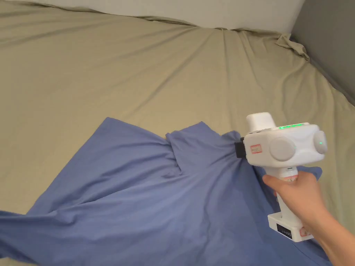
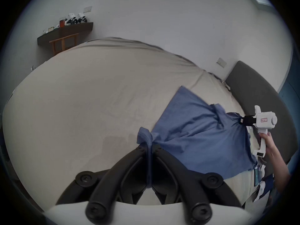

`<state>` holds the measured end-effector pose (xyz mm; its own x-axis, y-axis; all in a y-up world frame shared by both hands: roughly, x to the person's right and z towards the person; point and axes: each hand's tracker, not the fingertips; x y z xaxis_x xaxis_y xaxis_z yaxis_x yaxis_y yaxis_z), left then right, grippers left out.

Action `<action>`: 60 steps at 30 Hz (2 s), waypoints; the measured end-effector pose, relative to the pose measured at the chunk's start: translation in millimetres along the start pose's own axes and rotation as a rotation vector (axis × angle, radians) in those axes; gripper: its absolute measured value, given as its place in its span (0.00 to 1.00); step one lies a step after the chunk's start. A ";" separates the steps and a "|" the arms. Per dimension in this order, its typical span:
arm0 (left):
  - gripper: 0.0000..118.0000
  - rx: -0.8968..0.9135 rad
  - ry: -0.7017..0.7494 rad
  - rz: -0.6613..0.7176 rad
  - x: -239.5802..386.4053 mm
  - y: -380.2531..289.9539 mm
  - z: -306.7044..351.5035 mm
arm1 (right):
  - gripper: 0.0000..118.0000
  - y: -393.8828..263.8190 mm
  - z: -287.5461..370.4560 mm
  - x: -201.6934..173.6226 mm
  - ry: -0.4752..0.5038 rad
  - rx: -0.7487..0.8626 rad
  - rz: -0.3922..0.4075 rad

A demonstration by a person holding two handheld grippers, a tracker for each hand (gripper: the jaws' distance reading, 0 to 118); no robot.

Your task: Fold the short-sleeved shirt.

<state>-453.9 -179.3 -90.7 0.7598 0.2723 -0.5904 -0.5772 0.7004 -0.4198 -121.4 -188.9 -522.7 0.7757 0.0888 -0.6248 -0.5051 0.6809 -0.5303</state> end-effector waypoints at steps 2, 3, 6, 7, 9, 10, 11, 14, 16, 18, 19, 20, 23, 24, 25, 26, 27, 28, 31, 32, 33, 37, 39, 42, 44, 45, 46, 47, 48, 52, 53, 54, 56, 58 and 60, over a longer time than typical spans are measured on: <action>0.02 0.057 -0.045 -0.007 6.9 15.8 10.7 | 0.05 6.7 37.3 3.5 0.009 0.096 -0.019; 0.02 0.090 -0.066 -0.017 14.2 27.2 17.9 | 0.05 11.3 61.1 5.0 0.002 0.153 -0.024; 0.02 0.199 -0.117 -0.097 45.7 72.0 47.1 | 0.05 28.2 133.1 17.1 -0.007 0.324 -0.072; 0.02 0.244 -0.125 -0.125 56.8 87.8 57.7 | 0.05 34.9 155.7 22.9 -0.003 0.372 -0.094; 0.02 0.333 -0.184 -0.170 81.3 125.2 84.7 | 0.05 49.3 210.4 30.4 -0.030 0.476 -0.111; 0.02 0.368 -0.202 -0.181 91.9 142.2 97.7 | 0.05 55.7 233.0 35.1 -0.052 0.521 -0.113; 0.02 0.411 -0.219 -0.202 105.0 162.5 112.6 | 0.05 63.9 258.0 40.8 -0.064 0.557 -0.115; 0.02 0.530 -0.230 -0.273 144.2 213.5 162.7 | 0.05 87.5 328.0 56.4 -0.087 0.687 -0.142; 0.02 0.602 -0.208 -0.324 168.2 240.0 197.6 | 0.05 101.5 372.0 62.5 -0.127 0.769 -0.132; 0.02 0.676 -0.181 -0.383 185.3 264.5 230.9 | 0.05 115.4 416.7 68.6 -0.140 0.852 -0.138; 0.02 0.703 -0.156 -0.388 192.5 273.3 244.7 | 0.05 121.7 434.5 71.1 -0.146 0.885 -0.142; 0.02 0.719 -0.143 -0.412 199.5 284.0 258.5 | 0.05 129.9 450.6 72.5 -0.145 0.917 -0.144; 0.02 0.764 -0.125 -0.413 206.2 305.7 287.4 | 0.05 152.5 486.7 78.0 -0.149 0.963 -0.154; 0.02 0.767 -0.123 -0.408 205.9 312.6 292.3 | 0.05 158.8 491.3 79.4 -0.144 0.972 -0.153; 0.02 0.769 -0.116 -0.411 205.7 318.7 295.3 | 0.05 165.9 495.5 79.7 -0.145 0.973 -0.150; 0.02 0.770 -0.102 -0.412 204.7 324.7 296.2 | 0.05 173.7 496.5 79.2 -0.150 0.978 -0.148; 0.02 0.770 -0.087 -0.413 203.3 331.5 294.3 | 0.05 182.5 493.8 81.4 -0.151 0.977 -0.143; 0.02 0.764 -0.072 -0.411 202.0 338.6 291.9 | 0.05 191.4 488.4 82.9 -0.157 0.975 -0.139; 0.02 0.730 -0.057 -0.390 196.5 368.0 270.5 | 0.05 228.0 465.2 82.3 -0.152 0.933 -0.129; 0.02 0.715 -0.053 -0.382 194.7 379.8 260.1 | 0.05 241.3 453.6 83.0 -0.146 0.915 -0.130; 0.02 0.694 -0.044 -0.364 196.4 390.2 248.1 | 0.05 255.8 440.7 82.8 -0.143 0.903 -0.135; 0.02 0.654 0.013 -0.347 197.4 430.0 194.8 | 0.05 306.9 387.9 85.1 -0.133 0.866 -0.154; 0.02 0.648 0.037 -0.364 195.9 444.7 164.2 | 0.05 328.4 360.7 85.0 -0.142 0.851 -0.151; 0.02 0.631 0.066 -0.353 193.7 459.9 119.7 | 0.05 348.7 325.5 83.4 -0.178 0.843 -0.136; 0.02 0.606 0.061 -0.319 186.9 465.7 92.3 | 0.05 361.2 302.7 89.2 -0.169 0.841 -0.141; 0.02 0.592 0.047 -0.305 185.4 465.8 79.6 | 0.05 365.8 293.6 89.6 -0.163 0.837 -0.147; 0.02 0.586 0.045 -0.295 182.0 466.8 68.6 | 0.05 368.4 286.2 89.9 -0.160 0.836 -0.148; 0.02 0.578 0.042 -0.273 178.2 465.2 56.3 | 0.05 368.7 278.2 89.9 -0.148 0.838 -0.149; 0.02 0.575 0.038 -0.277 174.6 461.6 46.2 | 0.05 367.8 271.5 88.8 -0.146 0.836 -0.141; 0.02 0.561 0.001 -0.245 159.0 432.6 -0.1 | 0.05 334.3 239.5 76.6 -0.153 0.819 -0.091; 0.02 0.543 -0.008 -0.246 154.4 419.4 -11.5 | 0.05 321.0 227.2 77.1 -0.140 0.800 -0.082; 0.02 0.545 -0.015 -0.240 149.3 405.7 -26.1 | 0.05 305.6 212.4 77.2 -0.140 0.787 -0.085; 0.02 0.514 -0.031 -0.224 140.3 379.8 -54.6 | 0.05 276.3 183.0 76.0 -0.137 0.736 -0.094; 0.02 0.459 -0.036 -0.203 130.9 355.6 -80.4 | 0.05 248.2 148.2 77.9 -0.122 0.660 -0.099; 0.02 0.394 -0.035 -0.178 123.3 337.8 -101.9 | 0.05 225.4 116.5 78.9 -0.108 0.598 -0.110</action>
<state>-585.8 23.6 -375.5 0.8508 0.1421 -0.5059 -0.2831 0.9350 -0.2136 -130.0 56.3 -624.8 0.8610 0.0473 -0.5063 -0.1450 0.9772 -0.1553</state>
